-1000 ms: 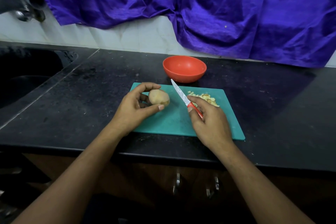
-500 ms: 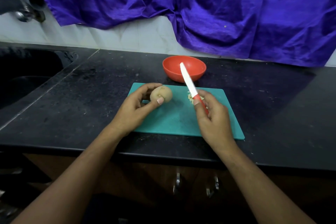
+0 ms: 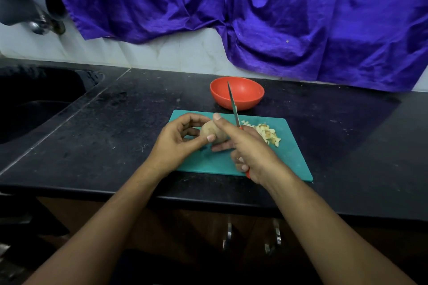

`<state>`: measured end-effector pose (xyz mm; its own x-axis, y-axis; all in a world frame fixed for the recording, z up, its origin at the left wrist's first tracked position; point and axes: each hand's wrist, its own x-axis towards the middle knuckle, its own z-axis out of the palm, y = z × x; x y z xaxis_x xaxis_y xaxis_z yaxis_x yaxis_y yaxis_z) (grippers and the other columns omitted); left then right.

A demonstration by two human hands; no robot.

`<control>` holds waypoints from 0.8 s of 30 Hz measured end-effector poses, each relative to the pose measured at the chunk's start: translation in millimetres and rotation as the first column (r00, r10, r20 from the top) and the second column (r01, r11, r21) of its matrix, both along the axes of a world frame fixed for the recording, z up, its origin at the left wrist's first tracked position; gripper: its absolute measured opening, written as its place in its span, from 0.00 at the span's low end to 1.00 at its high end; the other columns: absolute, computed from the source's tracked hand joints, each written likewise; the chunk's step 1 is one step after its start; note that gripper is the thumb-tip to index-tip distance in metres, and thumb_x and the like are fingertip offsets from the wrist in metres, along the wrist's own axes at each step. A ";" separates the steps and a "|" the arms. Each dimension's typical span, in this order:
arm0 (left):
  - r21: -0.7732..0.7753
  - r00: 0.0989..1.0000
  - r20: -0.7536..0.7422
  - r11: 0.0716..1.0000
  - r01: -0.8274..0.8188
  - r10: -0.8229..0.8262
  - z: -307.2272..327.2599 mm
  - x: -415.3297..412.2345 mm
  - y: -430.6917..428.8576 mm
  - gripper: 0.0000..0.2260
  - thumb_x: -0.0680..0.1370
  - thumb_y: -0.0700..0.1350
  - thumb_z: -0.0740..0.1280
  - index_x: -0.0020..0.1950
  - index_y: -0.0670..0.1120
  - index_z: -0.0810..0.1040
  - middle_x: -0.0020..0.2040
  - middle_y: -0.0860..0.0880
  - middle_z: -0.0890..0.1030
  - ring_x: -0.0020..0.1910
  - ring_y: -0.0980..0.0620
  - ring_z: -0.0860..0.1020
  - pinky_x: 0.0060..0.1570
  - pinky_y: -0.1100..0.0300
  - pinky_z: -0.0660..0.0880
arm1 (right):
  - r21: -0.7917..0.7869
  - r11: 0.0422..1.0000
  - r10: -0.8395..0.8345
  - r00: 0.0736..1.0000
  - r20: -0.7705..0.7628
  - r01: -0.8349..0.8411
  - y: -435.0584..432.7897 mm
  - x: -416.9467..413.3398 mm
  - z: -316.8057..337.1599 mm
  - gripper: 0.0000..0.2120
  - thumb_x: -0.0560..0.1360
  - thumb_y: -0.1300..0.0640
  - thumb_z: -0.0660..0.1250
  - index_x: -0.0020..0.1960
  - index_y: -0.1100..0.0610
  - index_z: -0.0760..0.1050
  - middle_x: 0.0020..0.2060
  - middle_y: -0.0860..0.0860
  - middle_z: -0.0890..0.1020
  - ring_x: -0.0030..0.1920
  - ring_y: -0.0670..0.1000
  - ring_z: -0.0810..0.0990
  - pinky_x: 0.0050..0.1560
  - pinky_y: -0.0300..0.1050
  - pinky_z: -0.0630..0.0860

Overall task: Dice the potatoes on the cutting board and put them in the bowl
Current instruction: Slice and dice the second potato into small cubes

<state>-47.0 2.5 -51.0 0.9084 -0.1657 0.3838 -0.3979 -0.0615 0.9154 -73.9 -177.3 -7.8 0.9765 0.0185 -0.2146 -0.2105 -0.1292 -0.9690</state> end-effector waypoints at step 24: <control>-0.082 0.997 -0.043 0.995 0.059 -0.063 4.1 -4.5 1.4 0.19 0.70 0.42 0.78 0.60 0.45 0.80 0.56 0.44 0.85 0.51 0.44 0.83 0.53 0.50 0.83 | 0.052 0.998 0.026 0.969 0.247 -0.040 -13.4 -1.7 -6.2 0.17 0.76 0.55 0.76 0.62 0.55 0.78 0.41 0.52 0.83 0.22 0.38 0.75 0.22 0.28 0.66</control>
